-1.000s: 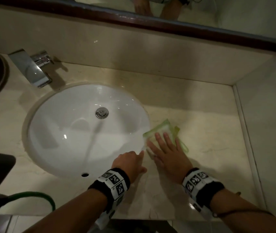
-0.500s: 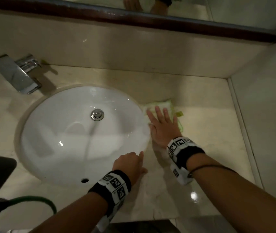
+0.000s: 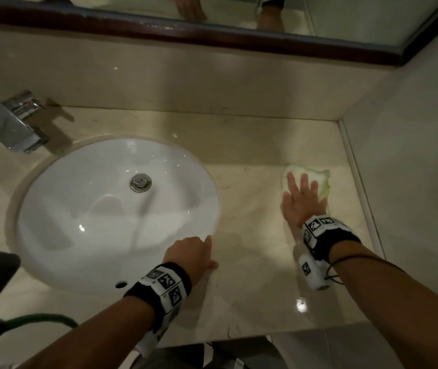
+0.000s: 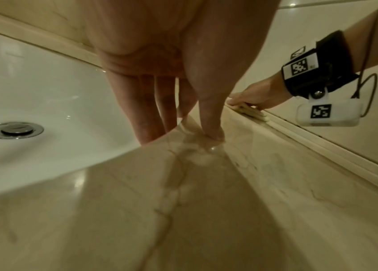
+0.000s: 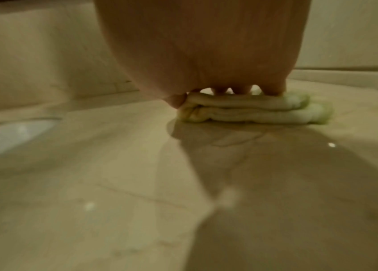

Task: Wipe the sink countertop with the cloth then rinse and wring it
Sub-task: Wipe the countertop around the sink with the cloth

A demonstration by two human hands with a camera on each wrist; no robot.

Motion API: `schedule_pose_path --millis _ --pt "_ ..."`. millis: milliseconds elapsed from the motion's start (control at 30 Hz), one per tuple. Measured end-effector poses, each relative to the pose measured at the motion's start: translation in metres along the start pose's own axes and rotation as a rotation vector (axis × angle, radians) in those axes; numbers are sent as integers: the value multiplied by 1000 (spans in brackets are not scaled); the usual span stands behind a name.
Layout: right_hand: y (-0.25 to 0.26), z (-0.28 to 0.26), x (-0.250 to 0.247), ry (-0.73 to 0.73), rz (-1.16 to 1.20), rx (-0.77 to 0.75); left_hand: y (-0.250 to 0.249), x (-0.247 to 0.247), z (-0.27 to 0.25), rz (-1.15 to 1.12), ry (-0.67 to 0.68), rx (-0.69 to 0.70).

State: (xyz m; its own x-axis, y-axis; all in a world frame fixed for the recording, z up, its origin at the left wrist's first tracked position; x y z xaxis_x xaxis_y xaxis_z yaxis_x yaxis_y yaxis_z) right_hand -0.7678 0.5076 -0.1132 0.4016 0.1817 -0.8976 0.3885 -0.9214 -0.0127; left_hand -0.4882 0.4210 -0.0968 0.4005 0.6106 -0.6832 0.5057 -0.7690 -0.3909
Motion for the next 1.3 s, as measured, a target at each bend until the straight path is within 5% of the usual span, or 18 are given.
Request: schedule_pose_path --millis 133,367,567,767,1033,1300 --pt "23 -12 3 -12 38 31 -1 -7 -3 -49 -29 -66" --pt "100 -61 27 119 -73 -289 1 -6 -4 -134 -89 -135" --pt "96 -58 26 50 -132 -407 -12 -20 -2 -19 -125 -139" --pt "58 -20 7 -10 -118 -338 -27 -49 25 -38 -339 -39" --pt "-52 58 -27 -58 -38 -35 -55 -49 71 72 -121 56" --pt "-25 47 -26 -21 -14 4 -65 -40 83 69 16 -17"
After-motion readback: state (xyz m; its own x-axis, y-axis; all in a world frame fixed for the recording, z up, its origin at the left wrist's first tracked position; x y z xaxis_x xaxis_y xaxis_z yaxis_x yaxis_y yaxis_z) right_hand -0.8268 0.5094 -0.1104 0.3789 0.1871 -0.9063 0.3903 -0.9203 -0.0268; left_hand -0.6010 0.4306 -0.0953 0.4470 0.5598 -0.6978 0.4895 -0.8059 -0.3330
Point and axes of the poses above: each hand's wrist, its own z-axis towards the middle knuckle, its own x-axis out of the palm, y = z × x, the point moved 6 cm from there along z, towards the middle knuckle, and after that the axes turned 15 degrees about x, right-handed, at the moved point
